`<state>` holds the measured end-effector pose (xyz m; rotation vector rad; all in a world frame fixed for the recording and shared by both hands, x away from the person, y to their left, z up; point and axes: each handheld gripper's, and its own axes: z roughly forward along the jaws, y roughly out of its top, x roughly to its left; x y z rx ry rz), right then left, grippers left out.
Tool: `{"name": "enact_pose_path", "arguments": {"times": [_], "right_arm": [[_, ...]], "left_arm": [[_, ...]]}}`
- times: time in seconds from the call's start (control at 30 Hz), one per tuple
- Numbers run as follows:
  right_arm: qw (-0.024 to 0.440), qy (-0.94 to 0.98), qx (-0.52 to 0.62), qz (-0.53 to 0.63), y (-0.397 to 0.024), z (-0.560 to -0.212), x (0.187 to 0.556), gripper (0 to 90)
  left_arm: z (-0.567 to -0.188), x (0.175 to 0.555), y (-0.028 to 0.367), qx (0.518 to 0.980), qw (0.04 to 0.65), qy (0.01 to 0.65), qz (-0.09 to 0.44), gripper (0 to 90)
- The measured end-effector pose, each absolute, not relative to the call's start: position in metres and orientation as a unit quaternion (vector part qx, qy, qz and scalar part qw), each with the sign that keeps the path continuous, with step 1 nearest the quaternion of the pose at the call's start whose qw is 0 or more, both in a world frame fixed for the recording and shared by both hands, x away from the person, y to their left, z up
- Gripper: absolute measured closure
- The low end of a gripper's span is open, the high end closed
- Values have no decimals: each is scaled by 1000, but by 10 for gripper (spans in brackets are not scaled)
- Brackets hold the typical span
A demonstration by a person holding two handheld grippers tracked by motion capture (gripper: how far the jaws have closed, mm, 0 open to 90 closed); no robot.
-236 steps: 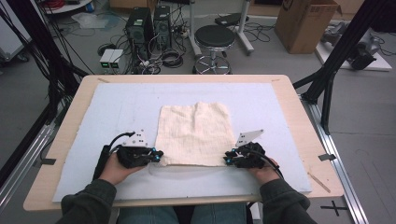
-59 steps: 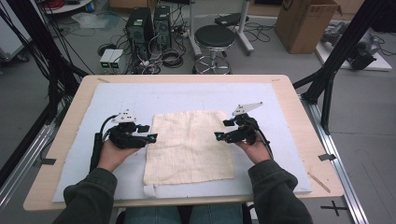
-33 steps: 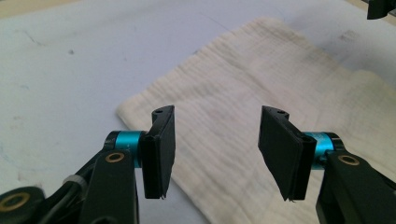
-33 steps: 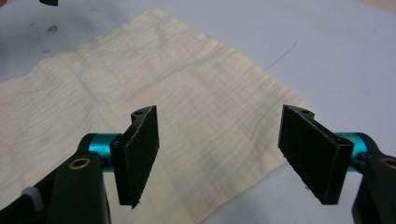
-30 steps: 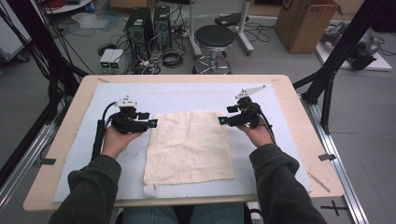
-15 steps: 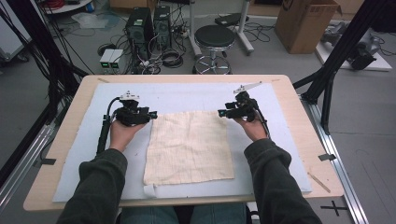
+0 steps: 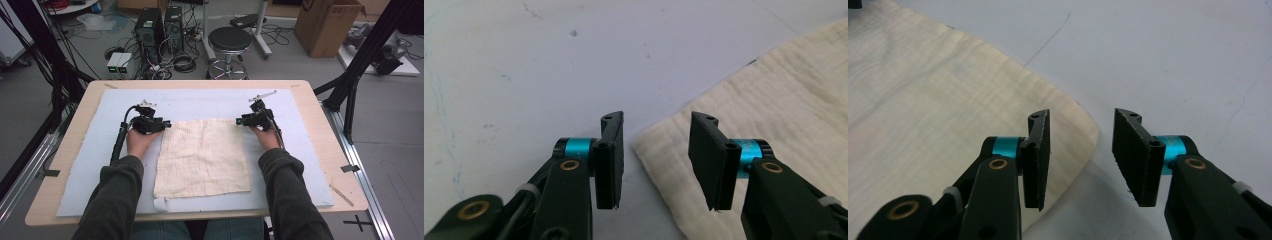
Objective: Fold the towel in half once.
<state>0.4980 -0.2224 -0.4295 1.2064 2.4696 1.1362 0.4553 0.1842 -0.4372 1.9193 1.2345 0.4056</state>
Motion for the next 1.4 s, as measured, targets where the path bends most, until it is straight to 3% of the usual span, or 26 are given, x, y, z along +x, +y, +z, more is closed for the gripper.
{"name": "enact_pose_path", "arguments": {"times": [0.23, 0.4, 0.47, 1.0, 1.4], "right_arm": [[72, 820, 421, 382, -220, -439, 502, 674], [73, 825, 417, 376, -216, -439, 502, 843], [69, 826, 414, 376, -216, -438, 502, 853], [67, 797, 405, 442, -217, -408, 504, 863], [41, 785, 418, 455, -227, -412, 500, 863]], "left_arm": [[-441, 458, 182, 765, 383, 495, 155, 650], [-441, 458, 180, 768, 379, 491, 161, 821], [-441, 458, 180, 767, 385, 489, 155, 863], [-399, 464, 196, 753, 420, 468, 192, 878], [-407, 453, 194, 754, 428, 464, 181, 878]]}}
